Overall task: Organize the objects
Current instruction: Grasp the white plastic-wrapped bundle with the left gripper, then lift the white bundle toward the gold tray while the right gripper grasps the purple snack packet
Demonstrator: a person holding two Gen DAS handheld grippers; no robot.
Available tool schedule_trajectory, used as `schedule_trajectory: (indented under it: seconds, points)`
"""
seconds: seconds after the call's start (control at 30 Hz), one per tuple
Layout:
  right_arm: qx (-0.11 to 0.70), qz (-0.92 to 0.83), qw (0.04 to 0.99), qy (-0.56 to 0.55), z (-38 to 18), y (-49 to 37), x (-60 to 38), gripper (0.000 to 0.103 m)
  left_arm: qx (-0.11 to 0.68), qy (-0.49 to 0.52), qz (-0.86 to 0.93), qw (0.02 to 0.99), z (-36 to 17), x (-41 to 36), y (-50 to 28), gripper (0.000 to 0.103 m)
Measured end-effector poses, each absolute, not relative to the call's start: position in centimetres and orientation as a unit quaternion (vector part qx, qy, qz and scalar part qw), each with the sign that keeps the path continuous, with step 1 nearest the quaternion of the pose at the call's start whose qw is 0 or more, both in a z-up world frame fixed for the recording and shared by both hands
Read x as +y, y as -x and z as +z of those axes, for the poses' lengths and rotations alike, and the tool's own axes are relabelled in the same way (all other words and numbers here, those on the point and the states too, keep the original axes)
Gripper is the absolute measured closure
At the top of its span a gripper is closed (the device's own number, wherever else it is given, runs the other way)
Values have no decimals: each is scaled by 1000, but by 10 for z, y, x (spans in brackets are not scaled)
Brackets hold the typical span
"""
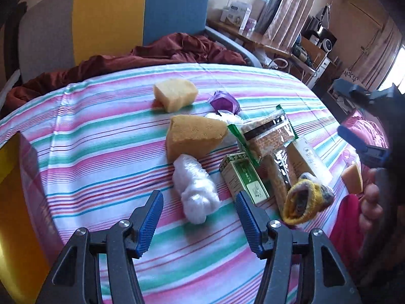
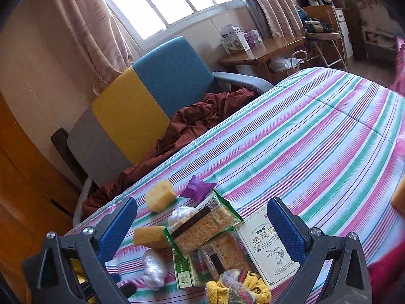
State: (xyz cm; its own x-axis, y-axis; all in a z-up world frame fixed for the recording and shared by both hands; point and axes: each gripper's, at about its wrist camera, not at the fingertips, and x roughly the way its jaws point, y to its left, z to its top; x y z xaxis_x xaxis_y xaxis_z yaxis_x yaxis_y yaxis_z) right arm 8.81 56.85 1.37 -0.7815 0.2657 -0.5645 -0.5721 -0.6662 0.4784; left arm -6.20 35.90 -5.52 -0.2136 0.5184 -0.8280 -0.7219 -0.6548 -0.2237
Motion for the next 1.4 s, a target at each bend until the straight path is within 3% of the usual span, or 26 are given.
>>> schedule_trajectory:
  seconds: [0.27,0.3,0.4,0.47,0.93,1.2,1.3,1.4]
  points:
    - [335,885,224,234,12,-84,569,0,115,515,768,363,-87,386,86,43]
    - [333,885,223,235,12,-84,569,0,116,518,768,358,-91,387,89,45]
    - [328,887,221,238,12,-82,569,0,119,510,780,344,-99,383,89,68]
    - [327,887,222,240,11,-82,570,0,111,500,784,350,-99,375,86,71]
    - [331,877,192,292,-2,-69,566,0,185,415,804,385,-98,309,-12,71]
    - [304,852,173,388,2,-91,514,1,169,412,804,395,-100,300,-15,71]
    - [296,827,183,441,-10,-100,499,5,166,405,807,396,-100,299,-16,71]
    - [325,788,196,485,-39,-106,497,15,169,400,808,398,-101,297,-18,71]
